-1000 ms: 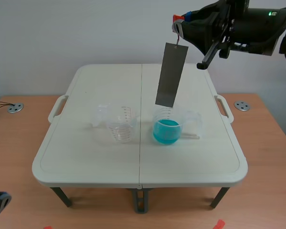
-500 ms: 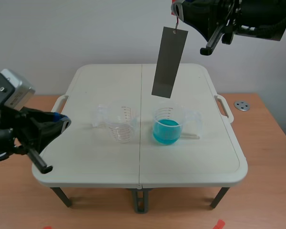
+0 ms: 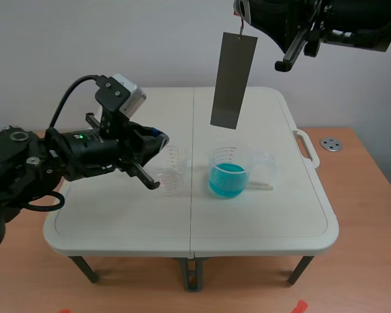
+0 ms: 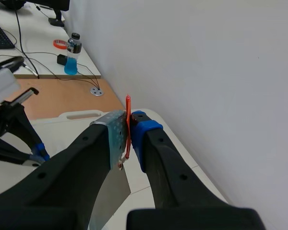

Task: Hold the metal plate by the orange handle, dip it into the blue solution, take it out and point at it, then put the plate back in the beaker on the left.
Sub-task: 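Raise the plate and point at it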

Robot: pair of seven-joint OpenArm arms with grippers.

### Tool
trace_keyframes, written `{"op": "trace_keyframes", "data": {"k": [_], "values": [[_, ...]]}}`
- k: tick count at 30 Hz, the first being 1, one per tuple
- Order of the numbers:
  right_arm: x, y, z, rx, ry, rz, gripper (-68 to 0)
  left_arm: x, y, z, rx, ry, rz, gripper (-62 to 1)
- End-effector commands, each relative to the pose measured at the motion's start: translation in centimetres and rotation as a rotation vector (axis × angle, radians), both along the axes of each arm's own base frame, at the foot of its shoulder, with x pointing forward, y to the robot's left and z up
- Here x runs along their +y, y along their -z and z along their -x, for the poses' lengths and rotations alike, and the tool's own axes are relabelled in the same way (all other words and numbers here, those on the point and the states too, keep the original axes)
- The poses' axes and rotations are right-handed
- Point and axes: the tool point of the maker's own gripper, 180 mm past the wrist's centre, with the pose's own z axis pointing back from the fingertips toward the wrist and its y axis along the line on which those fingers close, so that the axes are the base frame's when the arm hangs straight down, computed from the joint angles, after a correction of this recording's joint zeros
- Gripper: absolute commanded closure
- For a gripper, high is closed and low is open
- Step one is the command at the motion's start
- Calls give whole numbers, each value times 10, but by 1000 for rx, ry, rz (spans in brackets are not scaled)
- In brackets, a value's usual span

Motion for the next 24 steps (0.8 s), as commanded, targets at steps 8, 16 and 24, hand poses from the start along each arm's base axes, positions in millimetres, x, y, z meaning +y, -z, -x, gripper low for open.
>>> {"op": "trace_keyframes", "data": {"k": [8,16,24], "values": [[-3,-15,1,-30,-4,-22,-11,-22,-13,-16,-71,11,54,-12],[-3,-15,0,-30,-4,-22,-11,-31,-26,-22,-135,1,86,-12],[-4,-14,0,-29,-2,-20,-11,-49,-35,-21,-166,26,110,-12]]}}
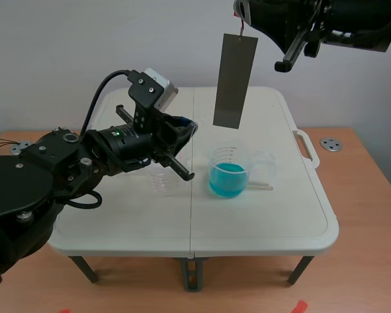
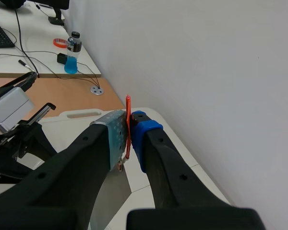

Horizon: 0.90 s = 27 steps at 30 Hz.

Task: Hold the metal plate by the orange handle, dip it into the blue solution, take it out and point at it, then put the plate back in the beaker on the left.
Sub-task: 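Raise the plate and point at it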

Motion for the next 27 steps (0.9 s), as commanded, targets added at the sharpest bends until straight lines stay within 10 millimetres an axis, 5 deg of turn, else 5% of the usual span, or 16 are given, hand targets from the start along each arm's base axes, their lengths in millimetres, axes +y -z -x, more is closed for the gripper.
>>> {"op": "trace_keyframes", "data": {"k": [1,12,27], "values": [[-3,-15,1,-33,-4,-22,-11,-6,-23,-7,-56,8,39,-12],[-3,-15,1,-33,-4,-22,-11,-13,-37,-13,-88,15,63,-12],[-3,-15,1,-33,-4,-21,-11,-12,-20,-4,-47,13,39,-12]]}}
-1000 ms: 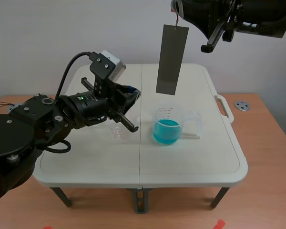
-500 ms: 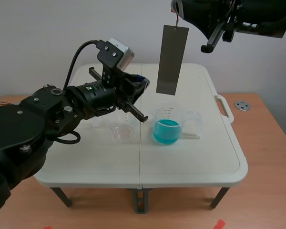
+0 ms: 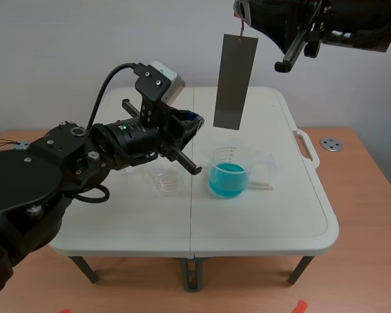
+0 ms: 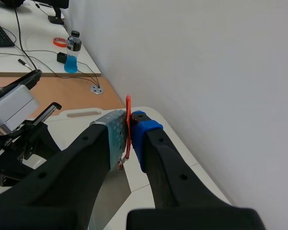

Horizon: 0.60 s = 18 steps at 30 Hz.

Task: Hold the metal plate by the orange handle, dip it into the blue solution, take it out and point at it, then put the plate back in the beaker on the left.
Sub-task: 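Raise the plate and point at it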

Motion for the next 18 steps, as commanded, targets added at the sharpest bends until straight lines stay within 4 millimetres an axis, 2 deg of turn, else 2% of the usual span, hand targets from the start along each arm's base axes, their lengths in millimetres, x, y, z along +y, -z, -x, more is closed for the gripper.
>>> {"op": "trace_keyframes", "data": {"k": [1,6,9,14,18], "values": [[-3,-16,1,-34,-5,-24,-11,-5,-13,-1,-31,6,33,-12],[-3,-15,0,-31,-3,-19,-11,-1,-17,-3,-53,-3,44,-12],[-3,-15,0,-32,-3,-18,-11,13,-23,-5,-90,-15,36,-12],[-3,-15,0,-32,-3,-19,-11,70,-40,-8,-144,-93,13,-12],[-3,-15,0,-31,-3,-18,-11,128,-48,4,-151,-137,-46,-12]]}}
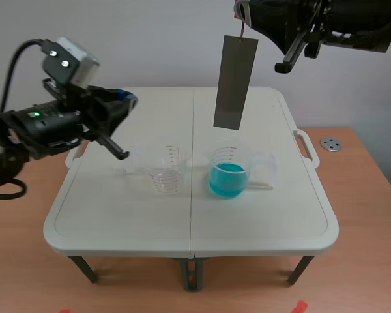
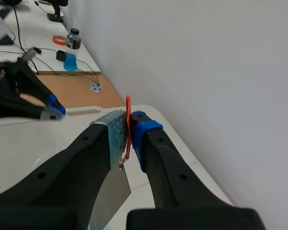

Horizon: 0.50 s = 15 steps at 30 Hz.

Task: Hold the metal plate by the orange handle, dip it into the blue solution, take it out and point at it, then put the plate back in the beaker on the left.
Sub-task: 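Raise the plate and point at it, then put the plate into the left beaker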

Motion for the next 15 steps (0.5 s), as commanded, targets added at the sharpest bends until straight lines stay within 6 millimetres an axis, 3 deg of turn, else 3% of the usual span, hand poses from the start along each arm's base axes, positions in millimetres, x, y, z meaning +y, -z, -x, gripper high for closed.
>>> {"op": "trace_keyframes", "data": {"k": [1,8,12,15], "values": [[-3,-16,1,-35,-5,-23,-11,28,-10,6,-17,-30,-5,-12],[-4,-13,0,-27,1,-10,-11,136,-9,45,68,-194,-70,-12],[-3,-13,0,-27,1,-11,-11,189,13,78,151,-321,-161,-12],[-3,-13,0,-27,-1,-14,-11,219,38,114,240,-404,-216,-12]]}}
